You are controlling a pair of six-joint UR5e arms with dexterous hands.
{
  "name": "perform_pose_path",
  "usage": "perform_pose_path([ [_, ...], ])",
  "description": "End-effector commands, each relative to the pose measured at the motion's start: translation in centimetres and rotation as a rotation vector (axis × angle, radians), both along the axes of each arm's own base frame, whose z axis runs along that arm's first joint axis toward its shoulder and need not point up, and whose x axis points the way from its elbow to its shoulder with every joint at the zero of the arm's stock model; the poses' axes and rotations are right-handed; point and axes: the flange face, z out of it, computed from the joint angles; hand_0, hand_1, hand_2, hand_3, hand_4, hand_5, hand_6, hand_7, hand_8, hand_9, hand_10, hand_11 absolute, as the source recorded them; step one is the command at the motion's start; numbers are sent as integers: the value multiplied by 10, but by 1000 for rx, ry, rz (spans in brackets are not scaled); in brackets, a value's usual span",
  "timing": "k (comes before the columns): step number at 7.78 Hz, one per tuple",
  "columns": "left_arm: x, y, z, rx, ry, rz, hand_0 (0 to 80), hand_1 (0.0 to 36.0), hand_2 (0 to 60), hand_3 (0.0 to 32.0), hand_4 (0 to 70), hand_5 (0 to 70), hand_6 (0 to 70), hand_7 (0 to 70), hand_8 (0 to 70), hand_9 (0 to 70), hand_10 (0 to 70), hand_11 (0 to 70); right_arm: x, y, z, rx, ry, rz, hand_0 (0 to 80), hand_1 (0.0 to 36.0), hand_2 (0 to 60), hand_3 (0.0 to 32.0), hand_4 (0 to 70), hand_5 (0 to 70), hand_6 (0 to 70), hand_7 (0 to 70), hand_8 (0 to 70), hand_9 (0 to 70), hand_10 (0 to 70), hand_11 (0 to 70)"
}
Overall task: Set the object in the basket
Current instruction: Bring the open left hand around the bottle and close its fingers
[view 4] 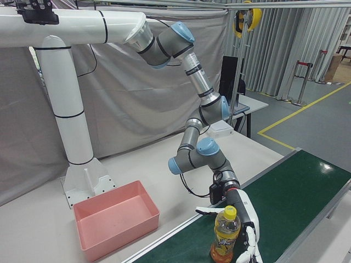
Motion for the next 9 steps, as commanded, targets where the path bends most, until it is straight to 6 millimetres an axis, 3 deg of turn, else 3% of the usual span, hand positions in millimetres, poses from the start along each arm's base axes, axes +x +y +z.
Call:
perform_pose_path([
  [1, 8, -8, -12, -15, -9, 8, 800, 235, 215, 0, 700, 700, 473, 547, 546, 700, 700, 700, 0, 0, 0, 0, 0, 0, 0, 0, 0, 0, 0, 0, 0, 0, 0, 0, 0, 0],
  [2, 8, -8, -14, -23, -16, 8, 791, 255, 454, 0, 692, 700, 700, 700, 700, 700, 700, 700, 0, 0, 0, 0, 0, 0, 0, 0, 0, 0, 0, 0, 0, 0, 0, 0, 0, 0],
  [3, 7, -9, -19, -24, -15, 8, 616, 314, 600, 0, 644, 700, 700, 700, 700, 700, 700, 700, 0, 0, 0, 0, 0, 0, 0, 0, 0, 0, 0, 0, 0, 0, 0, 0, 0, 0],
  [4, 6, -8, -29, -13, -11, 14, 569, 339, 600, 0, 599, 700, 700, 700, 700, 700, 700, 700, 0, 0, 0, 0, 0, 0, 0, 0, 0, 0, 0, 0, 0, 0, 0, 0, 0, 0],
  [6, 7, 2, -59, 38, 19, 60, 551, 332, 600, 0, 529, 700, 700, 700, 700, 700, 700, 700, 0, 0, 0, 0, 0, 0, 0, 0, 0, 0, 0, 0, 0, 0, 0, 0, 0, 0],
  [7, 5, 13, -74, 69, 39, 68, 548, 319, 600, 0, 505, 700, 700, 700, 700, 700, 700, 700, 0, 0, 0, 0, 0, 0, 0, 0, 0, 0, 0, 0, 0, 0, 0, 0, 0, 0],
  [9, 21, 53, -94, 118, 76, 125, 535, 287, 600, 0, 458, 700, 659, 700, 700, 700, 700, 700, 0, 0, 0, 0, 0, 0, 0, 0, 0, 0, 0, 0, 0, 0, 0, 0, 0, 0],
])
